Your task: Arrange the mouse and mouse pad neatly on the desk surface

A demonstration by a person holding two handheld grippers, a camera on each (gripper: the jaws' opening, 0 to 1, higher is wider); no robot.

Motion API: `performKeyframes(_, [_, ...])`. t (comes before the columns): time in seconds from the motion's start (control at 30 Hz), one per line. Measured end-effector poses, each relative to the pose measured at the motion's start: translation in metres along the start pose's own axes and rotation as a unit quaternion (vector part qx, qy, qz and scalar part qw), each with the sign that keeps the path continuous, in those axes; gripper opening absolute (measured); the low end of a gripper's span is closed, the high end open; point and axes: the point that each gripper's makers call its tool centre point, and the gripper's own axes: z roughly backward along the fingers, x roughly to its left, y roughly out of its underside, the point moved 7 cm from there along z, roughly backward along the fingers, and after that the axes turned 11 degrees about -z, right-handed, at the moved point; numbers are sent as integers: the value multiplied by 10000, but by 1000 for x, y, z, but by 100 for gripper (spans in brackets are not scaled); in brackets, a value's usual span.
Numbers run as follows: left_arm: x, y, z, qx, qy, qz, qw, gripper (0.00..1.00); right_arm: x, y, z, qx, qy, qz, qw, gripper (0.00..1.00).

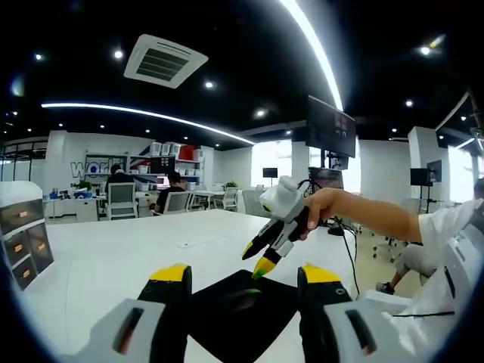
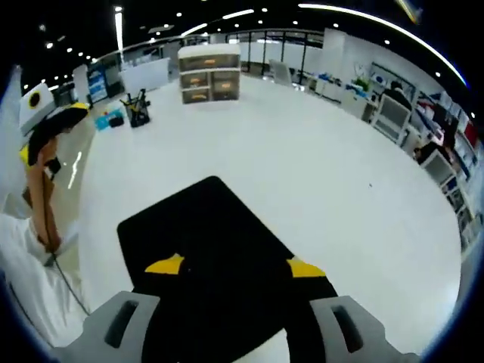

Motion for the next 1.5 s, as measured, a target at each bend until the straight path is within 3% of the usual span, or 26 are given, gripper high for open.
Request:
performKeyframes(0.07, [0, 1, -1, 11, -5, 14, 10000, 57, 0, 0, 4, -197, 175, 70, 9996, 49])
performKeyframes(0.33, [-2, 1, 0, 23, 0, -6, 10000, 57, 4, 3, 15, -686, 102, 197, 9974, 47])
performKeyframes(0.47, [-2, 1, -1, 20, -11, 1, 10000, 57, -2, -1, 25, -1185, 235, 294, 9922, 27])
performKeyframes(0.6, [-3, 2, -2, 23, 9, -9, 10000, 57, -2, 5, 37, -1344, 143, 174, 9907, 31])
performKeyframes(0.7, [0, 2, -2, 46, 8, 5, 10000, 57, -11, 7, 45, -1486, 311, 98, 9884, 32])
performKeyframes(0.9, [6, 2, 0, 45, -17, 10, 10000, 57, -12, 20, 65, -2011, 203, -252, 9790, 33])
performKeyframes(1.33, [14, 1, 2, 56, -38, 39, 10000, 57, -18, 53, 108, -2556, 723, -348, 9634, 40])
performKeyframes(1.5, [17, 0, 7, 27, -117, 36, 9999, 57, -23, 60, 130, -2866, 884, -325, 9534, 43])
